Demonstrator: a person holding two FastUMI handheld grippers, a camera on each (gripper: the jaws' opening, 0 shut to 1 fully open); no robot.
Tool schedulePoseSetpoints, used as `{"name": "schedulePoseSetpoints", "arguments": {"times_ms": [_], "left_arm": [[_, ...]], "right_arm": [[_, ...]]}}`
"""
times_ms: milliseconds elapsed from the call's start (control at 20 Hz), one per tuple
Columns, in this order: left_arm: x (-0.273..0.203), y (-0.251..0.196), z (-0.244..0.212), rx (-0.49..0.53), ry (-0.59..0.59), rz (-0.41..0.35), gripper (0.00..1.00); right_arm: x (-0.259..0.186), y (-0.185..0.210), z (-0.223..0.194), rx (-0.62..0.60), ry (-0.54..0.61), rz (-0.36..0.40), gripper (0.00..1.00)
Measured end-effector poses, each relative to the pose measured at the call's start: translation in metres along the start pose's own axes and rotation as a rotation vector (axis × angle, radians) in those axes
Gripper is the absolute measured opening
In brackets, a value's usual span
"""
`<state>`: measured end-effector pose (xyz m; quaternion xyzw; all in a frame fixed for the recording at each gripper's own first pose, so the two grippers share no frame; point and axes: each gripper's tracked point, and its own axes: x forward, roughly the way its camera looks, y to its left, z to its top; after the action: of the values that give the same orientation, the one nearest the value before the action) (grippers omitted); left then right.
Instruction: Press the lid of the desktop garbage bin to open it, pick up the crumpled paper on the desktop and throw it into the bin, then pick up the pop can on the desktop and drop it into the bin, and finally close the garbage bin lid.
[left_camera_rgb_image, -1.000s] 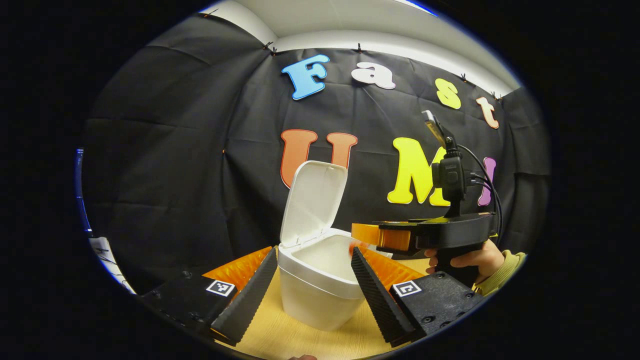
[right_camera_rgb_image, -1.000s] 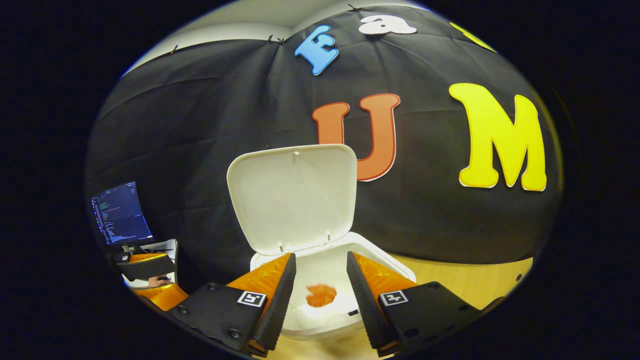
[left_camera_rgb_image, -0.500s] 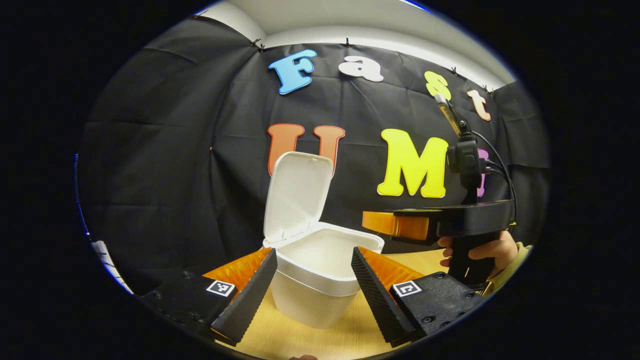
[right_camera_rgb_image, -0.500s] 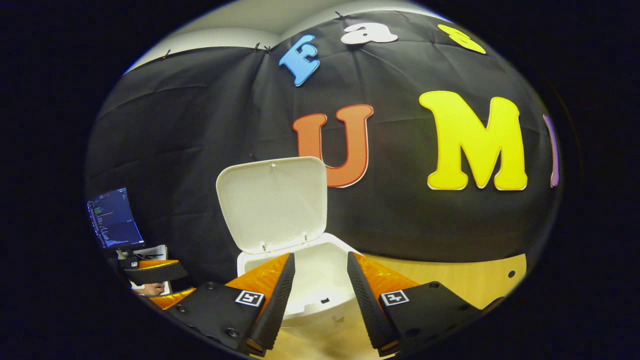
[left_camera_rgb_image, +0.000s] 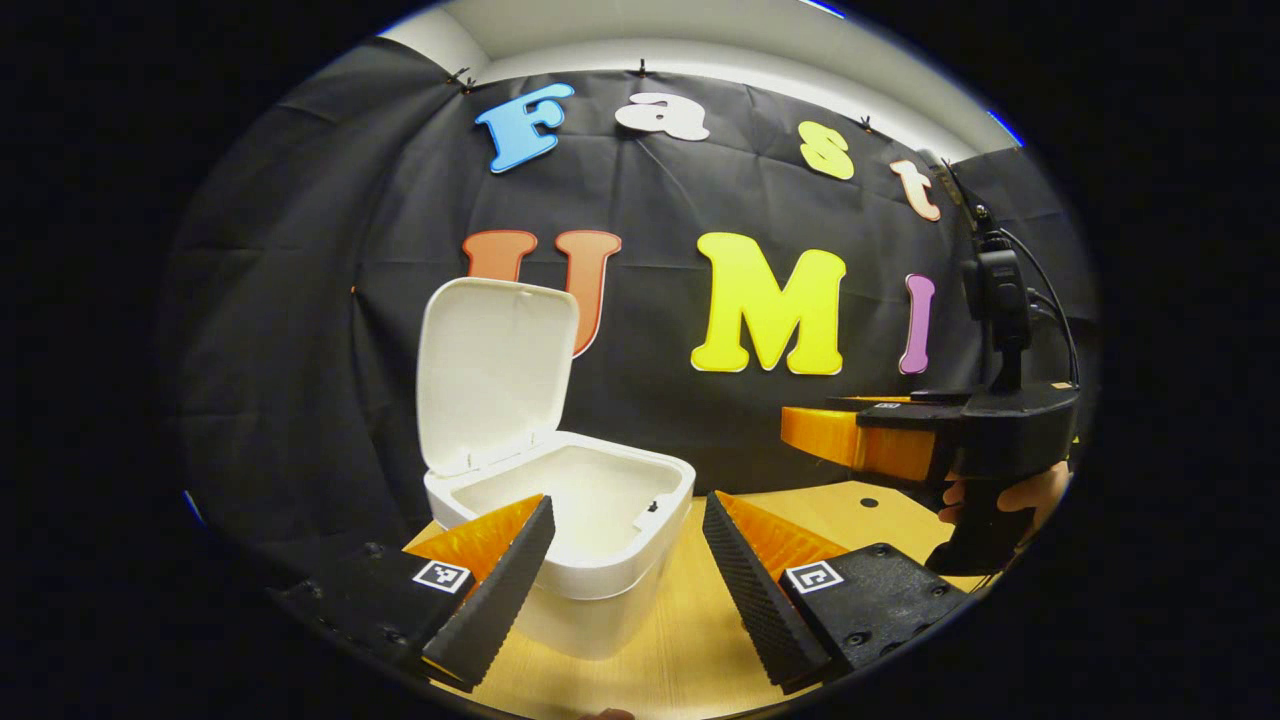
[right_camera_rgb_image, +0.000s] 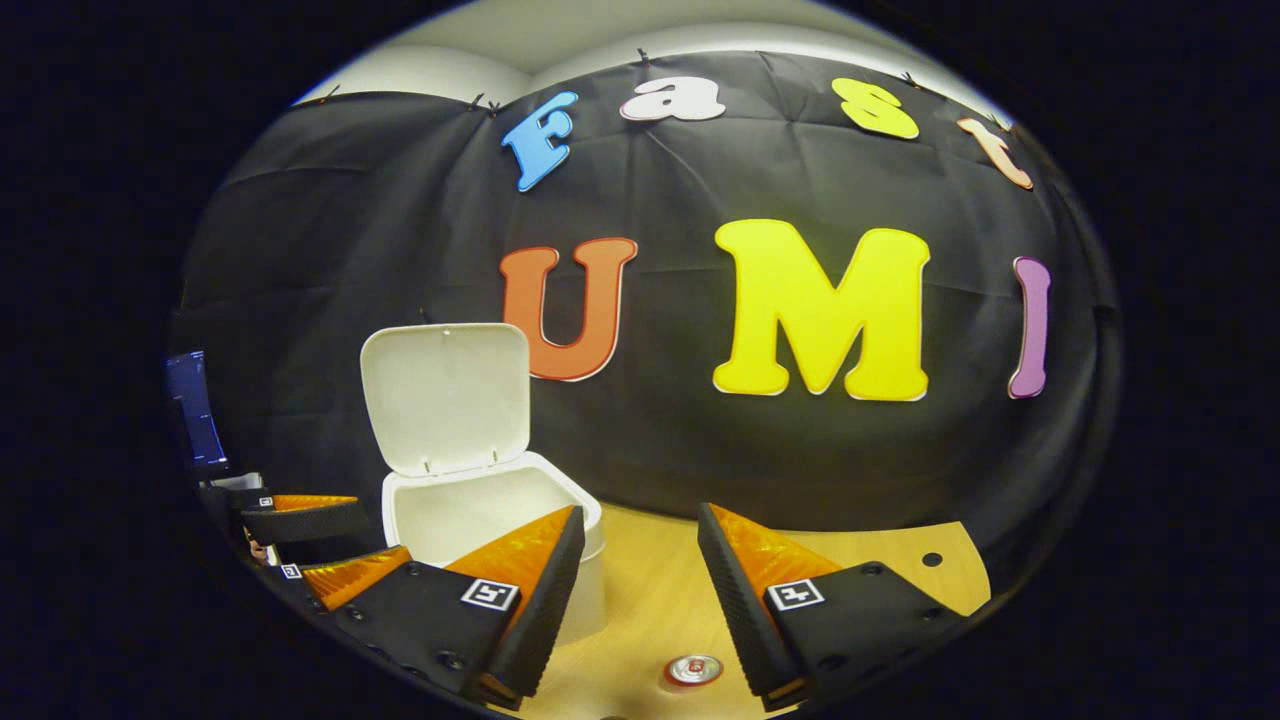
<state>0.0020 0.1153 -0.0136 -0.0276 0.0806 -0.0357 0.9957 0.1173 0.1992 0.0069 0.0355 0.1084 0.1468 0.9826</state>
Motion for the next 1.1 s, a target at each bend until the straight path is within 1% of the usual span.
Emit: {"name": "schedulePoseSetpoints", "arguments": {"times_ms": [200, 250, 300, 450, 550, 650, 750, 800, 900, 1000, 1100], "left_arm": [[0.008, -0.036, -0.009, 0.002, 0.005, -0.063, 0.98], [0.011, -0.043, -0.014, 0.001, 0.010, -0.076, 0.99], [0.014, -0.050, -0.019, 0.000, 0.019, -0.086, 0.98], [0.022, -0.067, -0.036, 0.008, 0.042, -0.106, 0.98], [0.027, -0.078, -0.047, 0.005, 0.053, -0.120, 0.98], [0.030, -0.089, -0.059, 0.007, 0.066, -0.133, 0.99], [0.034, -0.102, -0.072, 0.018, 0.078, -0.151, 0.98], [0.036, -0.109, -0.080, 0.022, 0.086, -0.163, 0.98], [0.035, -0.122, -0.096, 0.031, 0.101, -0.185, 0.99], [0.040, -0.134, -0.109, 0.039, 0.110, -0.201, 0.99], [0.052, -0.145, -0.120, 0.049, 0.125, -0.212, 0.99]], "right_arm": [[-0.023, -0.038, -0.001, 0.044, -0.011, -0.072, 0.78], [-0.030, -0.046, -0.002, 0.054, -0.012, -0.088, 0.81], [-0.038, -0.054, -0.004, 0.063, -0.009, -0.102, 0.87], [-0.054, -0.076, -0.012, 0.105, 0.010, -0.139, 0.87], [-0.065, -0.095, -0.019, 0.113, 0.016, -0.173, 0.89], [-0.076, -0.113, -0.027, 0.113, 0.026, -0.211, 0.90], [-0.089, -0.133, -0.032, 0.100, 0.025, -0.266, 0.92], [-0.096, -0.142, -0.033, 0.089, 0.017, -0.295, 0.94], [-0.110, -0.156, -0.034, 0.058, -0.007, -0.342, 0.93], [-0.123, -0.164, -0.031, 0.041, -0.040, -0.367, 0.94], [-0.134, -0.166, -0.026, 0.044, -0.089, -0.367, 0.94]]}}
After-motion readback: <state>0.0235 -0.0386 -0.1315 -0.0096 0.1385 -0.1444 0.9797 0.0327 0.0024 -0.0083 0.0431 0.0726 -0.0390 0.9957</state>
